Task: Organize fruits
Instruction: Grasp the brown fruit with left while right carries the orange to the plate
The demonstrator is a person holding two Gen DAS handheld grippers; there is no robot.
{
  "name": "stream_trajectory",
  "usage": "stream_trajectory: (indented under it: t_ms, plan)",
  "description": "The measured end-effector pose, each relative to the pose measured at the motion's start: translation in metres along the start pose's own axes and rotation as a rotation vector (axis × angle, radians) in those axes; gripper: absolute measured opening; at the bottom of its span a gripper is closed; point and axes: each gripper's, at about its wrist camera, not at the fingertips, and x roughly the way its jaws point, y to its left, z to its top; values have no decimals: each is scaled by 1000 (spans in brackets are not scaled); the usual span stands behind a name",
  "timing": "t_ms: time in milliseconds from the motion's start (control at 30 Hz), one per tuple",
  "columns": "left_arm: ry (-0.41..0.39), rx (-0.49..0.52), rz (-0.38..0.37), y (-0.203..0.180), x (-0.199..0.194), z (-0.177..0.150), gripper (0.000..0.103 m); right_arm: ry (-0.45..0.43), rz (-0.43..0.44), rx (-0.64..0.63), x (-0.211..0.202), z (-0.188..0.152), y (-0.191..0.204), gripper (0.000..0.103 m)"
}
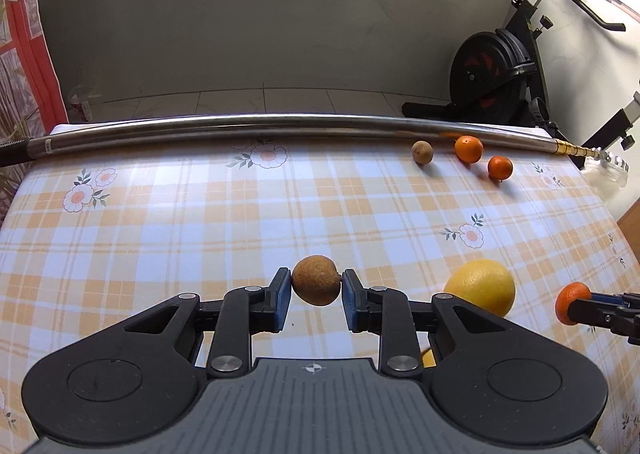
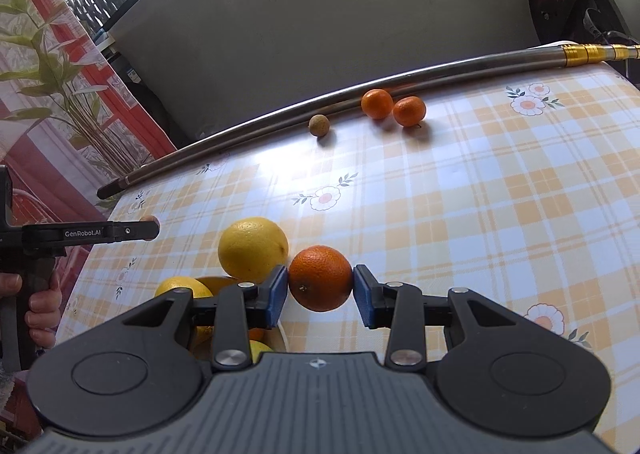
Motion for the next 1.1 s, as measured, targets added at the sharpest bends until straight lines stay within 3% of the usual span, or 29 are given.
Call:
stream_trajectory:
  t_ms: [500,1100]
  plan:
    - [-85,-99,-44,-9,-79,-60,29,19,24,-101,-25,-26,38,39]
    - [-35,-60,-65,-27,-74,-89,29,70,24,-142,-35,-51,62,39]
